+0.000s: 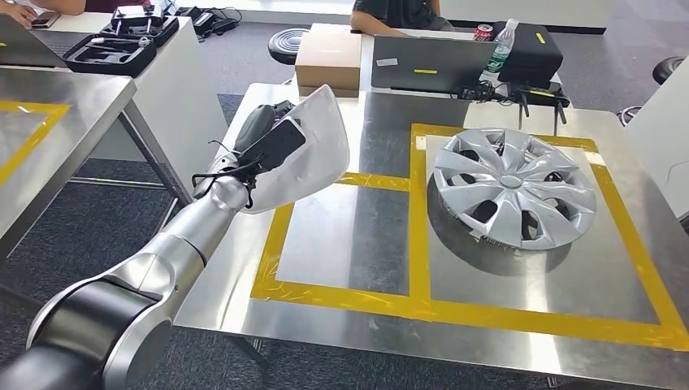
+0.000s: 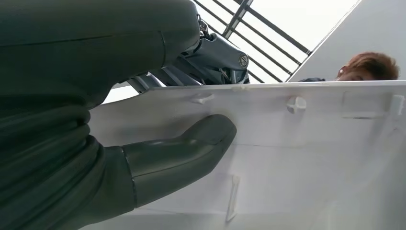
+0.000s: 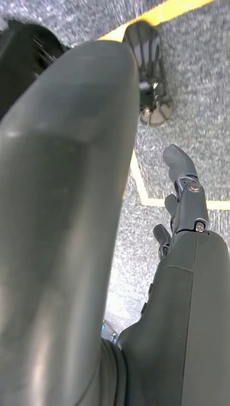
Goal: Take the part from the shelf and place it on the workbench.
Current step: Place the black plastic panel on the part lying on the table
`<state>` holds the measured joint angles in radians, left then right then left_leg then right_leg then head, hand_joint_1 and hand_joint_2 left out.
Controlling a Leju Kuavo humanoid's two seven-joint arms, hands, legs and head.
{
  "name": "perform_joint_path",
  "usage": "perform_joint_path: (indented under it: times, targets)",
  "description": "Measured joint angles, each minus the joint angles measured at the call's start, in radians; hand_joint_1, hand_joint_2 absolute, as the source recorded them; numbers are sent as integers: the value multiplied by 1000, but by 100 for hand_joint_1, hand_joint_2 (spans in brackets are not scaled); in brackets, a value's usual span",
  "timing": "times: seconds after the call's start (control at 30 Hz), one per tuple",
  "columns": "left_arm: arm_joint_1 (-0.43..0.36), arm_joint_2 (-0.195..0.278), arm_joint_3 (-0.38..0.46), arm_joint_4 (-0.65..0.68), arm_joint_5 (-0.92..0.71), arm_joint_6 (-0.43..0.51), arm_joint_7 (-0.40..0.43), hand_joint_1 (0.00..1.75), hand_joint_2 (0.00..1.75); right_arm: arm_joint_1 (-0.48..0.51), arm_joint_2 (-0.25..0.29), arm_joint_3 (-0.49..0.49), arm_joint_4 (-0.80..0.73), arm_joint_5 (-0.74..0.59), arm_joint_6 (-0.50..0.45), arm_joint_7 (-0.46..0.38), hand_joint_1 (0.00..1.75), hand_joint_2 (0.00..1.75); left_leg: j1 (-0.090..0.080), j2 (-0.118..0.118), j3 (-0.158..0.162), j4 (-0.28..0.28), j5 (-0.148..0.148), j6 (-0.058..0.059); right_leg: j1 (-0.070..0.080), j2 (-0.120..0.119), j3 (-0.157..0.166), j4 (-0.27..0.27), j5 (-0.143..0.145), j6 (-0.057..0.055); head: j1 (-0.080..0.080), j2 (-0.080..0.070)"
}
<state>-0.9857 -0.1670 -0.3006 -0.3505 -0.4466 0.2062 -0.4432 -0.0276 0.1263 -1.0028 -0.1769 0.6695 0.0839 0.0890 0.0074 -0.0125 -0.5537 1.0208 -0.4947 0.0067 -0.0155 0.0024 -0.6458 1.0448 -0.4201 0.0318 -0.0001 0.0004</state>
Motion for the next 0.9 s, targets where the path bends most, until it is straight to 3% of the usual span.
perform_joint_path:
  times: [0.03, 0.1, 0.13, 0.27, 0.4, 0.47, 0.9]
  targets:
    - [1, 0, 0, 3, -4, -3, 7, 87, 175, 0, 1, 0, 0, 2, 2, -2, 0, 0, -3, -1, 2, 1, -6, 0, 0, 0, 10, -23, 4, -5, 0, 0]
    - [5, 1, 0, 8, -15, -9, 21, 0, 175, 2, 4, 1, 0, 8, 7, -9, 0, 0, -7, -2, 5, 0, -10, 10, 0, 2, 13, -28, -1, -13, -2, 0]
    - [7, 1, -1, 11, -21, -10, 27, 0, 175, 3, 5, 1, 0, 10, 10, -12, 0, 0, -8, -1, 7, -2, -11, 16, 0, 2, 14, -29, -1, -15, -3, 0]
    - [13, 3, -3, 21, -39, -13, 35, 0, 0, 7, 5, 2, 0, 19, 21, -21, 0, 0, -7, 1, 16, -16, -8, 11, 3, 6, 15, -28, -6, -25, -4, 0]
    - [15, 7, -3, 26, -44, -8, 35, 0, 0, 12, 5, 3, 0, 31, 32, -30, 0, 0, -5, 2, 21, -25, -7, -11, 4, 6, 16, -28, -9, -30, -4, 0]
    - [16, 11, -3, 27, -44, -6, 37, 0, 0, 13, 5, 4, 0, 34, 34, -31, 0, 0, -4, 2, 22, -25, -7, -16, 4, 6, 16, -27, -9, -30, -4, 0]
    - [25, 26, -3, 30, -56, 11, 33, 0, 0, 18, 5, 14, 0, 44, 46, -34, 0, 0, -5, 1, 22, -22, -8, -19, 4, 5, 19, -27, -9, -30, -4, 0]
